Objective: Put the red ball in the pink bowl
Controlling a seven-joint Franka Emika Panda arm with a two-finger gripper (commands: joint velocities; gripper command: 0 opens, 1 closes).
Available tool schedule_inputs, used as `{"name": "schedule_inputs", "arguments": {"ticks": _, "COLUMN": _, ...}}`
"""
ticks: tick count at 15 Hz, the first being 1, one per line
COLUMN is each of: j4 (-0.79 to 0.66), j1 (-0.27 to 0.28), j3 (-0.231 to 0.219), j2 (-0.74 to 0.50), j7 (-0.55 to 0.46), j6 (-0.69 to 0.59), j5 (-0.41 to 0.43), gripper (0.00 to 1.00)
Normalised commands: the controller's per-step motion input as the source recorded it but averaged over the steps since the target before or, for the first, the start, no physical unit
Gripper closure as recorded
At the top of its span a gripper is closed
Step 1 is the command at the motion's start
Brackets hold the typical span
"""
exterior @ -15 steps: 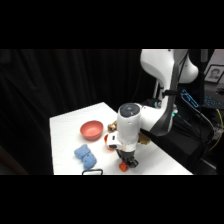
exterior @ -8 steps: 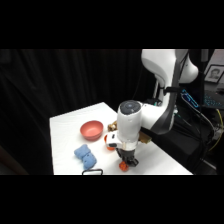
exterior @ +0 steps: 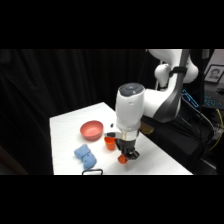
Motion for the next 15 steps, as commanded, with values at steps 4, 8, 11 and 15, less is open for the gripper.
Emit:
{"name": "schedule_inputs", "arguments": {"ticks": 4, "j4": -0.05, "j1": -0.079, "j3": 0.052, "j2": -0.36, "j7": -0.13, "j6": -0.30, "j5": -0.002, "gripper": 0.97}}
{"name": "schedule_inputs", "arguments": {"ticks": 8, "j4": 0.02, "j1": -0.142, "j3": 0.047, "j2": -0.27, "j7": -0.19, "j6": -0.26, "j5": 0.012, "gripper": 0.97}}
{"name": "schedule_inputs", "arguments": {"ticks": 11, "j4": 0.07, "j1": -0.199, "j3": -0.002, "j2": -0.17, "j7": -0.28, "j6": -0.19, "j5": 0.031, "gripper": 0.97}}
{"name": "schedule_inputs", "arguments": {"ticks": 15, "j4": 0.14, "j1": -0.217, "j3": -0.052, "j2": -0.08, "j7": -0.36, "j6": -0.17, "j5": 0.058, "gripper": 0.97}}
